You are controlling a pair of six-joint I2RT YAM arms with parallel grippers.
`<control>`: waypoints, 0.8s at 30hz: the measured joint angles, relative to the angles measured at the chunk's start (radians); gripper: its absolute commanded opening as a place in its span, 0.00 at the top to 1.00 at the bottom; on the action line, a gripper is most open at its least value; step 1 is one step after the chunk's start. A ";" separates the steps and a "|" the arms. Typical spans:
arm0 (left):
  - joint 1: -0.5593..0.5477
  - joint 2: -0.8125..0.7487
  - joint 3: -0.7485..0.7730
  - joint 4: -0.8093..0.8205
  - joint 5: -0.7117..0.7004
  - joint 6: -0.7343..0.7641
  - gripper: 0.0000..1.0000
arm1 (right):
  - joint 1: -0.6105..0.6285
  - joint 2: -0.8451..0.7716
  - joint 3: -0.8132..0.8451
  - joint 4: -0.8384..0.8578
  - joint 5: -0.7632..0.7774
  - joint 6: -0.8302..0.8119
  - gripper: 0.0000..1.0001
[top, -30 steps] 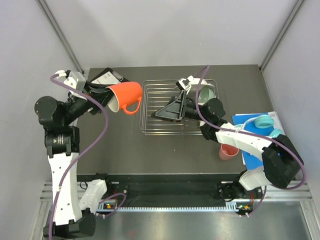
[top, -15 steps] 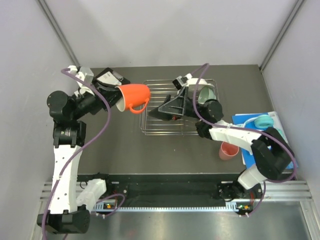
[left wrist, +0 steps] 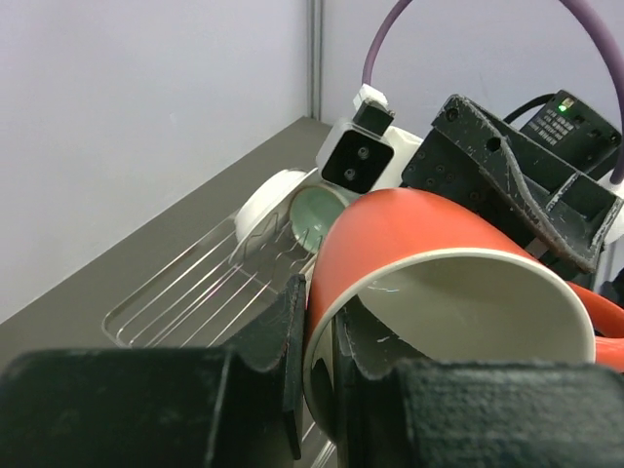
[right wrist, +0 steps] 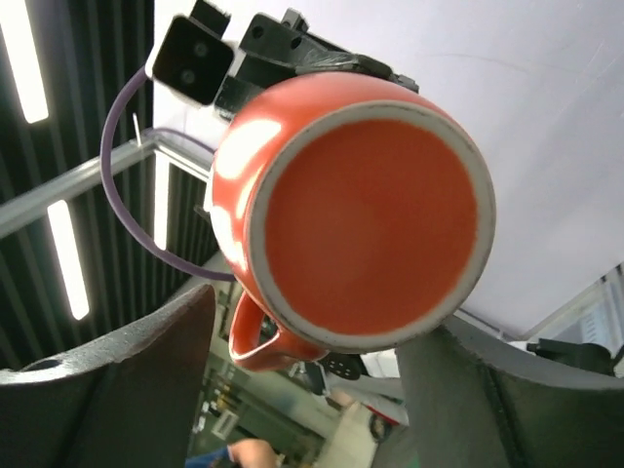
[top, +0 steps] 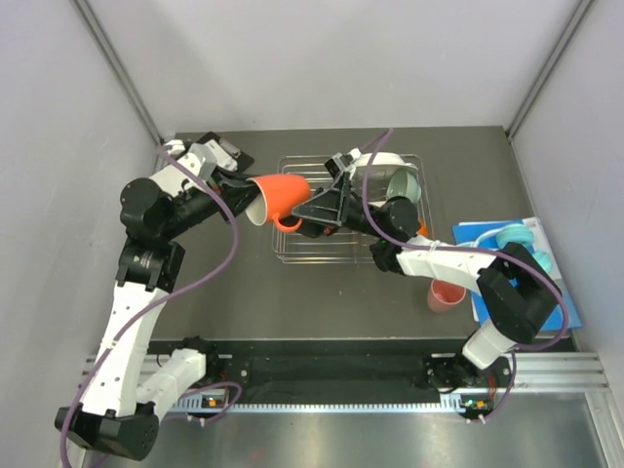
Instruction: Load the mixed dishes into the dish rack
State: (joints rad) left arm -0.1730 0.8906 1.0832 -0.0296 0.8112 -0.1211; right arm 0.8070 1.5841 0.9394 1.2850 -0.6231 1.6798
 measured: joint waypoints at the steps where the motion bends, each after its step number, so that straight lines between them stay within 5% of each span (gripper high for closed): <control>1: 0.000 0.000 -0.003 0.000 -0.006 0.006 1.00 | 0.000 0.005 0.000 -0.005 0.002 0.005 0.50; 3: -0.002 -0.002 -0.008 0.007 -0.020 0.020 1.00 | 0.003 0.014 0.000 -0.014 0.004 0.018 0.67; 8: 0.001 -0.018 -0.039 0.023 -0.042 0.117 1.00 | 0.003 0.040 0.000 -0.014 0.007 0.097 0.75; 20: 0.009 -0.062 -0.119 -0.034 -0.052 0.291 1.00 | 0.005 0.116 0.000 -0.019 -0.057 0.158 0.76; 22: 0.009 -0.073 -0.129 -0.039 -0.053 0.309 1.00 | 0.008 0.123 0.000 -0.020 -0.067 0.159 0.98; 24: 0.009 -0.077 -0.133 -0.043 -0.048 0.340 0.99 | 0.011 0.130 0.001 -0.022 -0.085 0.180 1.00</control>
State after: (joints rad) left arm -0.1642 0.8131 0.9504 -0.0723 0.7628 0.2184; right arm 0.8177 1.7145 0.9405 1.2633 -0.7078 1.8603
